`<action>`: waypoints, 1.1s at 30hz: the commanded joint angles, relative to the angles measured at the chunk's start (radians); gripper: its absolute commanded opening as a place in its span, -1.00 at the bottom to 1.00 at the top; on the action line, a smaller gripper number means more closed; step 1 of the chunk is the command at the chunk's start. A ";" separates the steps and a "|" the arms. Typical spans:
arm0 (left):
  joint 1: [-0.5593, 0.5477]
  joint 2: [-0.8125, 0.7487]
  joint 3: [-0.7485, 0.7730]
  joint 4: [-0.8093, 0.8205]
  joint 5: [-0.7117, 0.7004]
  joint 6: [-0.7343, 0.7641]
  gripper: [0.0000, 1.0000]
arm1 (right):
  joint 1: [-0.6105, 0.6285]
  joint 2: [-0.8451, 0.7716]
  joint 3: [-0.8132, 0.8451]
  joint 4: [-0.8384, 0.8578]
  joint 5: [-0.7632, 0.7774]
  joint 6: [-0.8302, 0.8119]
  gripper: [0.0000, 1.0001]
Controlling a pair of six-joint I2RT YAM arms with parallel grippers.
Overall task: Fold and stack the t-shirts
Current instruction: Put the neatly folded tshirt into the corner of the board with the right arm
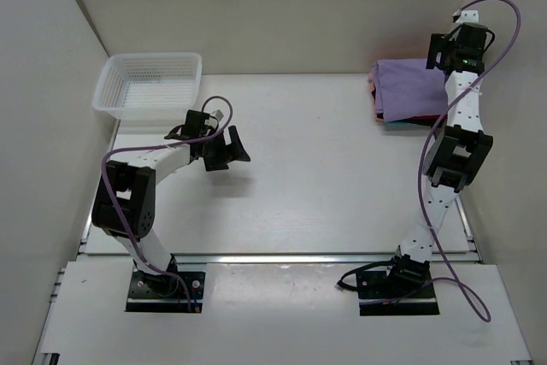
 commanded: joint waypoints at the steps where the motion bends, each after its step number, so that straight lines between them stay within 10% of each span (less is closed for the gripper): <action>1: -0.008 -0.032 -0.021 0.026 0.021 0.022 0.97 | 0.034 -0.048 -0.017 0.203 0.120 -0.014 0.80; 9: 0.004 -0.136 -0.027 -0.052 0.009 0.048 0.95 | 0.065 -0.233 -0.091 0.183 0.079 0.122 0.98; 14: -0.023 -0.170 0.033 -0.227 -0.050 0.093 0.98 | 0.140 -0.519 -0.538 0.172 0.110 0.187 0.98; 22: -0.036 -0.304 -0.059 -0.252 0.090 -0.045 0.97 | 0.494 -1.148 -1.324 0.054 0.177 0.458 1.00; 27: 0.030 -0.514 -0.113 -0.177 0.111 -0.091 0.97 | 0.861 -1.442 -1.454 -0.136 0.271 0.624 0.99; 33: 0.006 -0.592 -0.058 -0.189 0.088 -0.043 0.98 | 0.634 -1.541 -1.428 -0.201 0.141 0.508 1.00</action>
